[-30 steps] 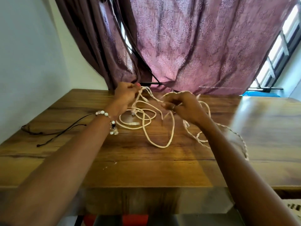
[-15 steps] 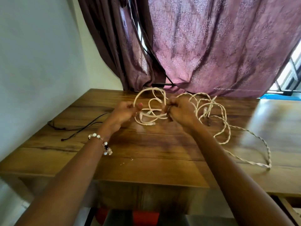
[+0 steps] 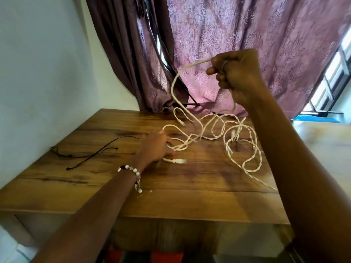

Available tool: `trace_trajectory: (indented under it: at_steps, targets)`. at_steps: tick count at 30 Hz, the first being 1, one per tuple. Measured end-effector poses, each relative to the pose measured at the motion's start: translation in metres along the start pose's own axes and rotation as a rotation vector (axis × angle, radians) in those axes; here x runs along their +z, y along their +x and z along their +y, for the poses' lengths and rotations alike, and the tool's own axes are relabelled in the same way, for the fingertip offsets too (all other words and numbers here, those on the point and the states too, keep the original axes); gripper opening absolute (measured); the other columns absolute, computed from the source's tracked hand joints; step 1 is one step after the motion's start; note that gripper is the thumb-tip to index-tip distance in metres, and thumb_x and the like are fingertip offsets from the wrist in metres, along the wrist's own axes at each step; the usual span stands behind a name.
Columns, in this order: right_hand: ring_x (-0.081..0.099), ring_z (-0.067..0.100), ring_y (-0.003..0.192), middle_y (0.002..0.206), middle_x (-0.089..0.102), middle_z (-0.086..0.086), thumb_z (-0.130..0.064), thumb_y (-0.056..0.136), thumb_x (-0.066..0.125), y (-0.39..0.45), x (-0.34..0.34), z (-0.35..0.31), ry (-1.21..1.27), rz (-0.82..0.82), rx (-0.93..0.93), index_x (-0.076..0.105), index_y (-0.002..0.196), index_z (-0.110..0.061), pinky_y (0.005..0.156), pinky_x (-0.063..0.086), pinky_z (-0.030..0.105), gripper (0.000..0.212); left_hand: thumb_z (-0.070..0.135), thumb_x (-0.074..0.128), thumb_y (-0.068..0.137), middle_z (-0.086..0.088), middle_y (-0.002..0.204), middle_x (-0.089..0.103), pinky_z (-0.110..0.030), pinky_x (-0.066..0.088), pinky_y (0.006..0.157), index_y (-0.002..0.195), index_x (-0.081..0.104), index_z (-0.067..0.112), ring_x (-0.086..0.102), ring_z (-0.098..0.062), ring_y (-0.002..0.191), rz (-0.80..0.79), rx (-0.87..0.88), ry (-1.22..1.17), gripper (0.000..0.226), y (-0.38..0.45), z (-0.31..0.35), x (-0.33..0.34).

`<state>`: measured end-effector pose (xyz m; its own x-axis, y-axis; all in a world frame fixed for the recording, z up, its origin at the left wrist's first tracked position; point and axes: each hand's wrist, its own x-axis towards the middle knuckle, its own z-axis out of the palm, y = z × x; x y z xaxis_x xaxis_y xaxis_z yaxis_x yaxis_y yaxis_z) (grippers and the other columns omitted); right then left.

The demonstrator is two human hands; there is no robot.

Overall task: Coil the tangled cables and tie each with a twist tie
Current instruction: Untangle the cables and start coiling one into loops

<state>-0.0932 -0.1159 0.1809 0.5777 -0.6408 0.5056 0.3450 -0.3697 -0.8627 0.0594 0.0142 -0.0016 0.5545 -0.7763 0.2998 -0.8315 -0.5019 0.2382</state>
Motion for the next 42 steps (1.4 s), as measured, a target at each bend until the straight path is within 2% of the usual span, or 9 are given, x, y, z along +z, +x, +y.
trace_trajectory:
  at_steps: [8, 14, 20, 24, 27, 30, 34, 37, 42]
  targets:
    - [0.046, 0.002, 0.033, 0.073, 0.068, 0.019, 0.008, 0.085, 0.05, 0.011, -0.037, 0.024, -0.333, 0.266, -0.084, 0.067, 0.074, 0.003, 0.033, 0.025, 0.016, 0.021, 0.052, 0.067, 0.078, 0.001, 0.109, 0.06, -0.036, 0.044, 0.083, 0.108, 0.069, 0.023, 0.053, -0.019, 0.105, -0.078, 0.098, 0.165, 0.042, 0.003, -0.02, -0.004]
    - [0.038, 0.015, 0.038, 0.064, 0.063, 0.018, 0.001, 0.08, 0.067, -0.005, -0.044, 0.039, -0.883, -0.323, 0.26, 0.071, 0.085, 0.008, 0.037, 0.027, 0.017, 0.009, 0.019, 0.056, 0.094, 0.0, 0.076, 0.064, -0.013, 0.044, 0.052, 0.095, 0.068, 0.01, 0.056, -0.001, 0.058, 0.155, 0.062, -0.425, 0.015, 0.017, -0.015, -0.027]
    - [0.065, 0.022, 0.062, 0.079, 0.071, 0.018, 0.008, 0.087, 0.057, -0.026, -0.032, 0.069, -0.658, -0.833, 0.418, 0.071, 0.09, 0.004, 0.056, 0.058, 0.034, 0.014, 0.015, 0.041, 0.101, -0.005, 0.079, 0.065, -0.024, 0.052, 0.048, 0.101, 0.06, 0.002, 0.062, -0.004, 0.05, 0.219, -0.102, -0.953, 0.023, 0.037, -0.002, -0.05]
    - [0.064, 0.024, 0.083, 0.093, 0.07, 0.011, -0.002, 0.082, 0.068, -0.005, -0.008, 0.115, -0.661, -0.378, 0.088, 0.069, 0.089, -0.005, 0.077, 0.054, 0.039, 0.007, 0.015, 0.046, 0.099, 0.007, 0.078, 0.065, -0.006, 0.041, 0.054, 0.101, 0.068, 0.007, 0.056, 0.011, 0.055, 0.319, -0.009, -0.772, 0.023, 0.041, 0.0, -0.048]
    - [0.057, 0.011, 0.095, 0.11, 0.06, -0.004, -0.017, 0.077, 0.078, 0.003, 0.011, 0.136, -0.63, -0.331, -0.046, 0.056, 0.126, -0.008, 0.088, 0.046, 0.027, 0.054, 0.019, 0.05, 0.097, 0.006, 0.083, 0.064, -0.013, 0.041, 0.06, 0.101, 0.069, 0.024, 0.055, 0.006, 0.064, 0.32, 0.025, -0.752, 0.019, 0.043, 0.002, -0.043]
    - [0.061, 0.014, 0.08, 0.092, 0.069, 0.006, -0.006, 0.08, 0.073, 0.008, 0.023, 0.15, -0.473, -0.382, -0.092, 0.068, 0.111, -0.004, 0.074, 0.051, 0.033, 0.031, 0.019, 0.056, 0.095, -0.009, 0.091, 0.067, -0.038, 0.052, 0.063, 0.105, 0.07, 0.023, 0.062, -0.021, 0.074, 0.312, 0.077, -0.779, 0.018, 0.045, 0.0, -0.042]
    - [0.051, 0.013, 0.051, 0.066, 0.061, 0.022, -0.002, 0.09, 0.06, 0.011, 0.008, 0.137, -0.235, -0.38, -0.058, 0.071, 0.094, 0.001, 0.046, 0.04, 0.018, 0.012, 0.011, 0.063, 0.089, 0.005, 0.1, 0.064, -0.012, 0.05, 0.069, 0.121, 0.06, 0.006, 0.064, 0.0, 0.079, 0.333, 0.076, -0.939, 0.033, 0.041, 0.004, -0.046]
    - [0.042, 0.016, 0.051, 0.073, 0.056, 0.04, -0.005, 0.093, 0.057, 0.013, -0.001, 0.123, -0.179, -0.352, -0.058, 0.071, 0.093, 0.002, 0.041, 0.033, 0.017, 0.015, 0.011, 0.065, 0.087, -0.004, 0.1, 0.067, -0.017, 0.053, 0.07, 0.119, 0.062, 0.002, 0.064, -0.007, 0.08, 0.193, -0.035, -1.075, 0.034, 0.043, 0.01, -0.047]
    - [0.048, 0.013, 0.053, 0.076, 0.059, 0.012, 0.007, 0.093, 0.044, 0.018, -0.009, 0.112, 0.131, 0.027, 0.009, 0.065, 0.075, -0.008, 0.04, 0.044, 0.022, 0.031, 0.011, 0.075, 0.078, 0.001, 0.092, 0.074, -0.027, 0.056, 0.073, 0.097, 0.073, 0.017, 0.07, -0.009, 0.084, 0.033, 0.028, -0.859, 0.02, 0.043, 0.002, -0.033]
